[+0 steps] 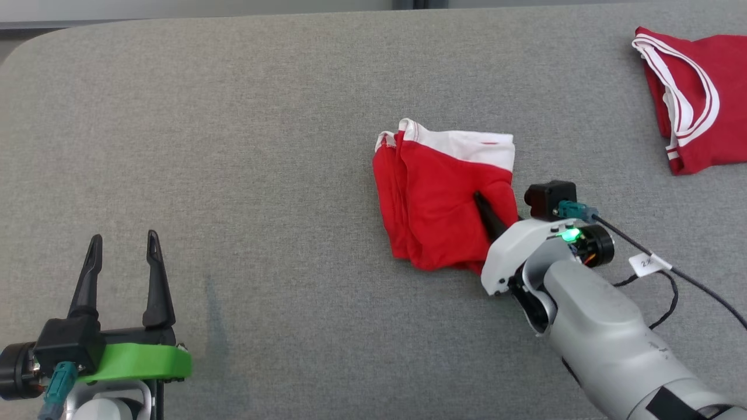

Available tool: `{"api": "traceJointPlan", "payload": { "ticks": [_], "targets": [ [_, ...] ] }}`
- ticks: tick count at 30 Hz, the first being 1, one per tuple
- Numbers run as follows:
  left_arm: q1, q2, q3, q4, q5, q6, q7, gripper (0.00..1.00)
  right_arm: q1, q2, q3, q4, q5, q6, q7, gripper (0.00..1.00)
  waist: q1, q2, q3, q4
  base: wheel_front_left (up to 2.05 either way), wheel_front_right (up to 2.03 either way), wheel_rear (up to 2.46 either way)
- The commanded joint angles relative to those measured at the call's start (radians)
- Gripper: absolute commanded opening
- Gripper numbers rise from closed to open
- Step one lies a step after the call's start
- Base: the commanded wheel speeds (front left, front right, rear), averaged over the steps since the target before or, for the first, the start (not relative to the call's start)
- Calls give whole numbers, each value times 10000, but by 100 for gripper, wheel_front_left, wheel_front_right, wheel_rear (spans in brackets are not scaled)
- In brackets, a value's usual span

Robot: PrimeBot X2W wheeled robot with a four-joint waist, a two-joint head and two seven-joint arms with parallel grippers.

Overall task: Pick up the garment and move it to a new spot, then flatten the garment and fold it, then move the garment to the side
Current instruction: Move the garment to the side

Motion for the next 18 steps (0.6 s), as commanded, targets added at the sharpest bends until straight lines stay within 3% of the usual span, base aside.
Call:
{"api": "traceJointPlan", "payload": {
  "ticks": [1, 10, 18],
  "targets": [
    [-170, 40, 53, -75, -69, -26, -27, 100, -341, -289, 68, -185, -243, -12, -12, 0, 0, 0, 117, -120, 0, 0, 0],
    [-823, 54, -96, -760, -143, -51, -27, 100, -1670, -1532, 1003, -828, -1306, -11, -19, 0, 0, 0, 1047, -586, 0, 0, 0],
    [-1310, 388, -68, -1491, -99, -73, -27, 100, -3428, -2546, 1896, -1210, -1198, -12, -18, 0, 0, 0, 2255, -1540, 0, 0, 0]
  ]
}}
